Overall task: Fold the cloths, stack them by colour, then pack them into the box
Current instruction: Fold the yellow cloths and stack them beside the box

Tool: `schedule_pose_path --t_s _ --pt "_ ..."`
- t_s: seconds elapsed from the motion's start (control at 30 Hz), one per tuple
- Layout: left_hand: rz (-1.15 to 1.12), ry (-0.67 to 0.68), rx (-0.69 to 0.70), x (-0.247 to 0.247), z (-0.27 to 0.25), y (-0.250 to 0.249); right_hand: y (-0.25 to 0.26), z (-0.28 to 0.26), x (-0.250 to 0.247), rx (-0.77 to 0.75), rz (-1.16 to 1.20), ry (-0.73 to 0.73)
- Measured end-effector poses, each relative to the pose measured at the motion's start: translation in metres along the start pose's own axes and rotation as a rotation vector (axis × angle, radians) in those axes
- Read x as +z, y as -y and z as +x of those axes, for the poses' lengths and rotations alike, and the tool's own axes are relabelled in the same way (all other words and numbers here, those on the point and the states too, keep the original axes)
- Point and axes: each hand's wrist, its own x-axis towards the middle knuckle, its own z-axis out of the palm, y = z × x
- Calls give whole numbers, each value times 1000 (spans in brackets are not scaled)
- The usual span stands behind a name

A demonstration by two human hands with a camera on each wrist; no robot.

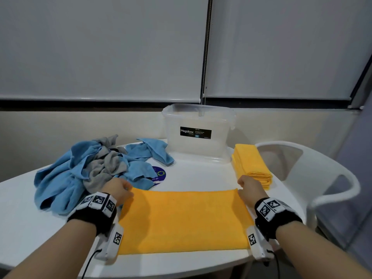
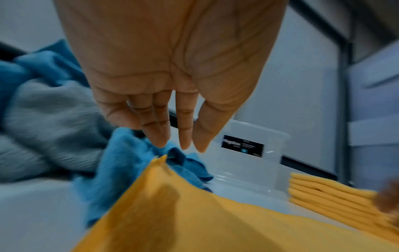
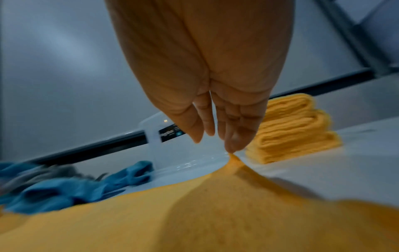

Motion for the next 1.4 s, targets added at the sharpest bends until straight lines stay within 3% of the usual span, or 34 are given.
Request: schedule_pose_path --t_s 0.13,0.27,0.4,0.53,0.7,0.8,1.2,1.4 --pt "104 -28 155 5 -17 -35 40 -23 5 -175 -193 134" --pt "299 280 347 34 -36 -85 87 -43 30 -288 -400 448" --pt "471 496 395 70 -43 -113 110 -49 63 -296 -540 596" --pt "520 526 346 70 -42 -101 96 -45 72 -254 -543 612" --pt "567 571 231 43 -35 -61 40 -27 31 -59 -547 619" --pt "570 622 184 31 -29 -41 19 -23 16 -19 -560 591" --pt "618 547 154 38 -29 -42 23 -28 16 19 -572 560" --pt "596 494 69 42 -30 -38 20 -31 21 74 -571 508"
